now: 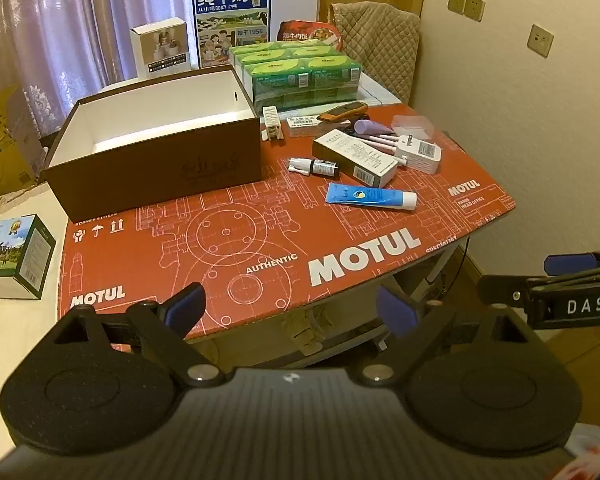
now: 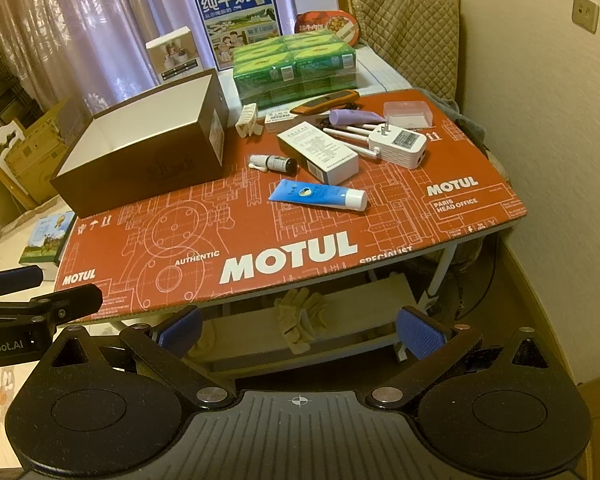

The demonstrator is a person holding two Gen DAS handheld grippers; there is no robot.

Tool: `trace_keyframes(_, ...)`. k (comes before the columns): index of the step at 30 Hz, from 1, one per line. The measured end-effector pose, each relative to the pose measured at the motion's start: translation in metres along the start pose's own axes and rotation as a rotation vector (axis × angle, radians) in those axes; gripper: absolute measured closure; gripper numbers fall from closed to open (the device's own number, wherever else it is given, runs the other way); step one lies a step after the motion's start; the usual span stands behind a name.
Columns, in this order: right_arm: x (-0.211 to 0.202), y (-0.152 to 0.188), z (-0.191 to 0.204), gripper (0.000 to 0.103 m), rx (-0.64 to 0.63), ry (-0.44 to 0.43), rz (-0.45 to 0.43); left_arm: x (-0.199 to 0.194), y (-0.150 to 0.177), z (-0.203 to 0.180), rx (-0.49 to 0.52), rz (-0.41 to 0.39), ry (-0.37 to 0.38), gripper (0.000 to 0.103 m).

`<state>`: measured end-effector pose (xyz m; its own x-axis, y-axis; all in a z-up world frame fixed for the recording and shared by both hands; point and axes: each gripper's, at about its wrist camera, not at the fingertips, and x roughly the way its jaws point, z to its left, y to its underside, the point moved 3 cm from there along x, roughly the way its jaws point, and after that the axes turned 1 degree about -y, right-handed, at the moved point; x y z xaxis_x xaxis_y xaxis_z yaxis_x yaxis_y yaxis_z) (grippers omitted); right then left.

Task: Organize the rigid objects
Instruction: 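Move both tools toward the items on the red mat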

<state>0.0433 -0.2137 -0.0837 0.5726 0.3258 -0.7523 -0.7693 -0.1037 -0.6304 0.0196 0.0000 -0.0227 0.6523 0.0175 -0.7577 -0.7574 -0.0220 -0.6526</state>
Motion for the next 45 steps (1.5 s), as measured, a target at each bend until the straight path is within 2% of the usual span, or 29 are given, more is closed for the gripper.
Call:
trace_keyframes(20, 0.008, -0.012, -0.001, 0.002, 0.01, 0.009, 0.001, -0.001, -0.003, -0.001, 0.0, 0.002, 0.005, 0.013)
trace_keyframes(38, 0.021, -0.02, -0.002, 0.002, 0.03, 0.015, -0.001, 0.025, -0.018, -0.002, 0.03, 0.005, 0.035, 0.013)
trace_keyframes(45, 0.022, -0.023, -0.023, 0.002, 0.081, 0.027, -0.02, 0.038, -0.025, -0.009, 0.042, 0.013, 0.049, 0.013)
